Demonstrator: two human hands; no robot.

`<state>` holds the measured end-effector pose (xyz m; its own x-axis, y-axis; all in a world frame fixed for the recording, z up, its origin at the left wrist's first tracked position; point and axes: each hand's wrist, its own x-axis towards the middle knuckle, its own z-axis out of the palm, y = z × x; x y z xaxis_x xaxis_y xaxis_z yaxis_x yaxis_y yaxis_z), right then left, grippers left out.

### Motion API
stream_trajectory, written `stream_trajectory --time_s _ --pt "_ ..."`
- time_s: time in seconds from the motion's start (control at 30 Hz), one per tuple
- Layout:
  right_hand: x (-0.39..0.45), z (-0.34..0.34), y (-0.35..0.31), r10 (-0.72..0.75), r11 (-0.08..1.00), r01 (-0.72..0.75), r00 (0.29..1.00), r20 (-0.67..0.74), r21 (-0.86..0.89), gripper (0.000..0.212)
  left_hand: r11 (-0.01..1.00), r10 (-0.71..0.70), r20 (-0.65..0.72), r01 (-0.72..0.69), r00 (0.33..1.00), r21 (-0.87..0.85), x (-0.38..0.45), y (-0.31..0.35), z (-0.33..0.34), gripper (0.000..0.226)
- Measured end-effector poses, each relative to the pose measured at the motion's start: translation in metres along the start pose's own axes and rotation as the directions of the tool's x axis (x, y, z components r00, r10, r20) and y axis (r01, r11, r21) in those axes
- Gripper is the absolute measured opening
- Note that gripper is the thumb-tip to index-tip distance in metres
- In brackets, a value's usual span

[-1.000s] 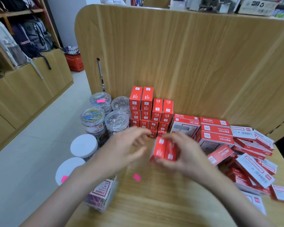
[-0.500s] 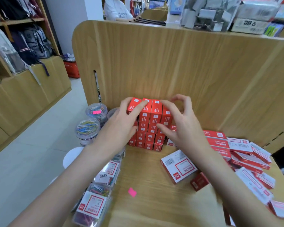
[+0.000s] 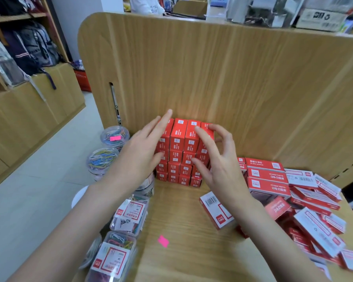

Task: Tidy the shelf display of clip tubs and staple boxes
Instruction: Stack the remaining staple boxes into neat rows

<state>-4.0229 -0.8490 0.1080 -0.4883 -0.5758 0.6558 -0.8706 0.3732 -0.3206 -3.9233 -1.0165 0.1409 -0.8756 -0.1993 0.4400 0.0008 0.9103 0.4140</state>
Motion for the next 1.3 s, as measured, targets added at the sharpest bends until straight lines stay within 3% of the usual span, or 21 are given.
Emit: stream_trajectory --time_s 0.07,0.17,0.23,0.4,0.53,0.67,0.9,1.03,1.2,1.3 --pt "-0.005 0.004 -0.002 -0.004 1.000 0.005 1.000 0.025 -0.030 0.071 0.997 0.013 -0.097 -0.020 0.995 -0.073 -0.005 -0.005 -0.001 0.081" --pt "-0.005 0.008 -0.007 0.003 0.999 -0.003 1.000 0.000 -0.054 0.074 0.998 0.060 -0.197 -0.056 0.979 0.028 -0.006 -0.012 0.004 0.059" --pt "-0.002 0.009 -0.010 0.006 0.999 -0.007 1.000 -0.009 -0.051 0.075 0.998 0.045 -0.202 -0.038 0.978 0.042 -0.004 -0.012 0.007 0.055" --pt "-0.003 0.009 -0.011 0.023 0.999 -0.023 1.000 0.008 -0.040 0.078 0.999 0.016 -0.035 -0.014 0.999 0.046 -0.009 -0.006 0.007 0.079" --pt "-0.007 0.014 -0.015 0.073 0.995 -0.070 0.997 0.038 -0.064 0.099 0.924 -0.113 0.047 0.088 0.992 0.372 -0.002 0.007 0.007 0.101" --pt "-0.004 0.021 -0.016 0.092 0.990 -0.094 0.996 -0.019 -0.107 0.103 0.851 -0.141 -0.005 0.124 0.990 0.510 0.000 0.014 0.015 0.108" --pt "0.001 0.018 -0.006 0.049 0.997 -0.048 0.999 0.018 -0.065 0.101 0.839 -0.069 -0.140 0.133 0.988 0.528 0.002 0.009 0.026 0.107" --pt "0.001 0.020 -0.010 0.063 0.992 -0.062 0.998 0.007 -0.106 0.104 0.831 -0.092 -0.150 0.159 0.984 0.532 0.000 0.009 0.027 0.106" --pt "0.000 0.024 -0.011 0.081 0.992 -0.085 0.996 -0.037 -0.096 0.099 0.857 -0.144 -0.043 0.147 0.989 0.494 0.000 0.011 0.018 0.100" --pt "0.000 0.022 -0.012 0.095 0.992 -0.097 0.995 -0.028 -0.077 0.100 0.850 -0.149 -0.106 0.182 0.983 0.494 -0.001 0.015 0.020 0.086"
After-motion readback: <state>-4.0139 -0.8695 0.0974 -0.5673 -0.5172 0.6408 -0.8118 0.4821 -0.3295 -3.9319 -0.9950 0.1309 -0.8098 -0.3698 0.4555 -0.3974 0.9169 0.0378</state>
